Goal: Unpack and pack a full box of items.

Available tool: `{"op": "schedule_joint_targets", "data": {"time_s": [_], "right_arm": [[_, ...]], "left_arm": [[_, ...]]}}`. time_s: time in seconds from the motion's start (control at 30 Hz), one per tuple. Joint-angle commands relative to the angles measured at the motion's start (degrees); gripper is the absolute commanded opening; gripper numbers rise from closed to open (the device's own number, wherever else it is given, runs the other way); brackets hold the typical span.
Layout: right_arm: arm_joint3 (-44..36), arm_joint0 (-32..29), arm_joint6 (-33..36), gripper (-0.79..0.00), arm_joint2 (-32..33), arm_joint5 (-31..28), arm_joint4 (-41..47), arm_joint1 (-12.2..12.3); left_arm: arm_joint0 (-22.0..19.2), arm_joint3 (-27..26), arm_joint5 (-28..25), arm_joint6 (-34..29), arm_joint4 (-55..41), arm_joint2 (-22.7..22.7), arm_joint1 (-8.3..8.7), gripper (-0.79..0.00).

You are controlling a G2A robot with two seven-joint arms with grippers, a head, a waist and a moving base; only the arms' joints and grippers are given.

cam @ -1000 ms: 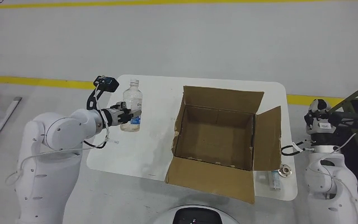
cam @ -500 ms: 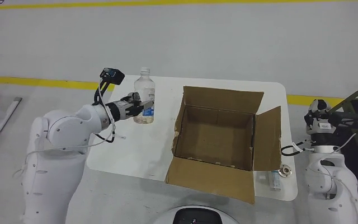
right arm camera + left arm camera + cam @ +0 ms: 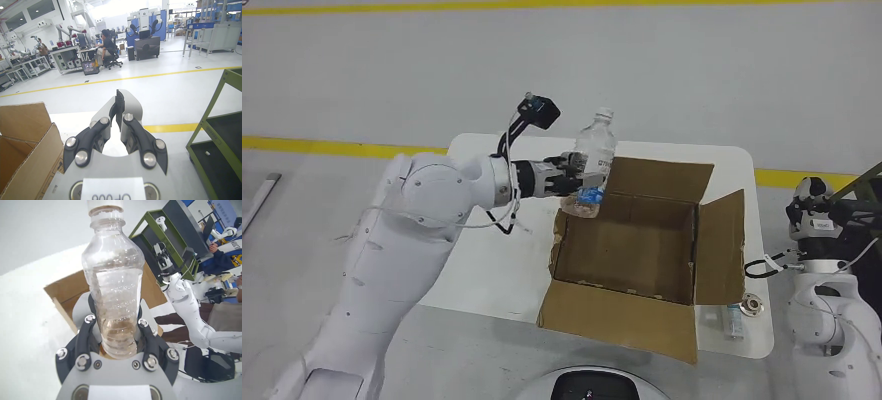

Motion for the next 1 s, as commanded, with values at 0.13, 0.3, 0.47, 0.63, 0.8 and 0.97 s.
{"op": "schedule_joint_targets", "data": {"time_s": [0.13, 0.3, 0.47, 0.63, 0.8, 0.97], "right_arm": [[0.0, 0.0, 0.0, -0.785, 0.0, 0.0, 0.0, 0.0], [0.0, 0.0, 0.0, -0.785, 0.0, 0.0, 0.0, 0.0], [0.0, 0.0, 0.0, -0.785, 0.0, 0.0, 0.0, 0.0], [0.0, 0.0, 0.0, -0.785, 0.0, 0.0, 0.0, 0.0], [0.0, 0.0, 0.0, -0.785, 0.0, 0.0, 0.0, 0.0], [0.0, 0.0, 0.0, -0.785, 0.0, 0.0, 0.0, 0.0]], "left_arm": [[0.0, 0.4, 0.4, -0.1, -0.8, 0.7, -0.13, -0.785], [0.0, 0.4, 0.4, -0.1, -0.8, 0.7, -0.13, -0.785], [1.6, 1.1, -0.3, 0.8, 0.7, 1.3, 0.02, -0.785], [1.9, 3.1, -0.4, 1.6, -1.2, 4.8, -0.73, -0.785], [-0.4, 8.3, 5.9, 0.1, -2.5, 11.6, -2.56, -0.785], [-4.1, 15.2, 11.9, -1.5, -4.2, 17.6, -4.95, -0.785]]}}
